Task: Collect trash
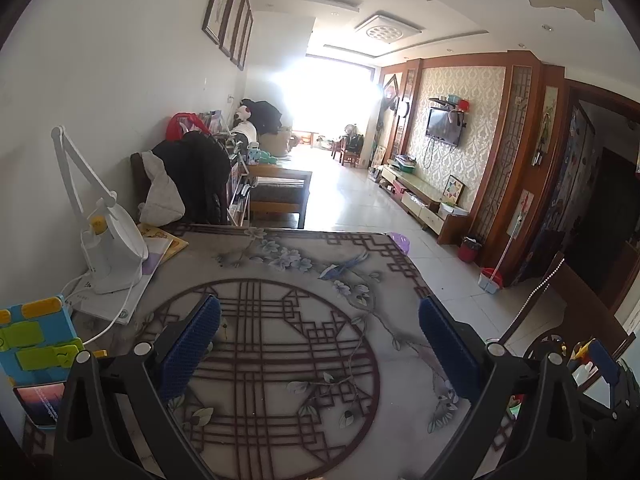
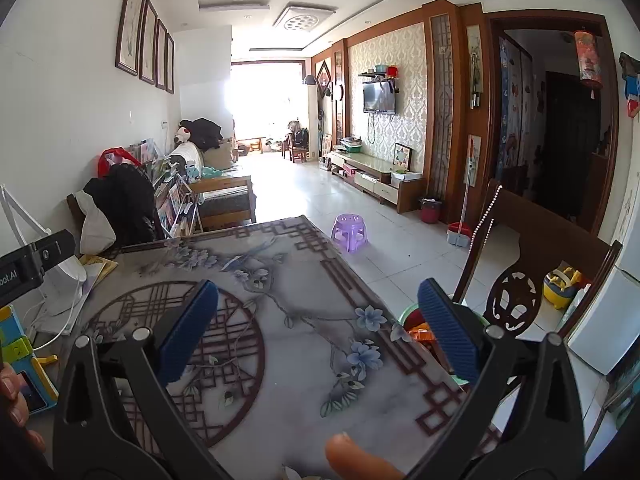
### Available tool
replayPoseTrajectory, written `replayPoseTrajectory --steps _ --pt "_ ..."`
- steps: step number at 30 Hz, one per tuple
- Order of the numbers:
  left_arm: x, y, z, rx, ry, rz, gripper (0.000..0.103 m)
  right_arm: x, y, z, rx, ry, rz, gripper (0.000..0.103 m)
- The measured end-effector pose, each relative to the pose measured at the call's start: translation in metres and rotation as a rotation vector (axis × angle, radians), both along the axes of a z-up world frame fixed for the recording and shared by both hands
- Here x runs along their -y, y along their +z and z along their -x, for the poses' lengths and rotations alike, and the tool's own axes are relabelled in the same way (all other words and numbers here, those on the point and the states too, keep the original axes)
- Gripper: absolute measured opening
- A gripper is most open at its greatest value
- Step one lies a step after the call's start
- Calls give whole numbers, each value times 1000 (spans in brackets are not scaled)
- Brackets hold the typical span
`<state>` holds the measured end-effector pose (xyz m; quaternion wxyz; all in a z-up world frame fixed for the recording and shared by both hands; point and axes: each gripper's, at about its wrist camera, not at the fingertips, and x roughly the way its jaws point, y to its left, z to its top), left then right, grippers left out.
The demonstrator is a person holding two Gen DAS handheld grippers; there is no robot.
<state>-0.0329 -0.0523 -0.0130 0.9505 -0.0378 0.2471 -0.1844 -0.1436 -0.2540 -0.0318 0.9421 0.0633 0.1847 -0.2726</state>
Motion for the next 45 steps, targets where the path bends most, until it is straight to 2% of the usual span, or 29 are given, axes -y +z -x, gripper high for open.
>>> replayPoseTrajectory --steps 24,34,45 --pt "2 8 11 -2 -10 -27 95 -1 0 10 -1 5 -6 98" --pt "-3 -2 9 -65 12 -12 95 -1 0 17 -5 3 -9 98" --pt "5 -1 13 -39 -25 -35 95 1 -1 22 -5 -8 -13 99"
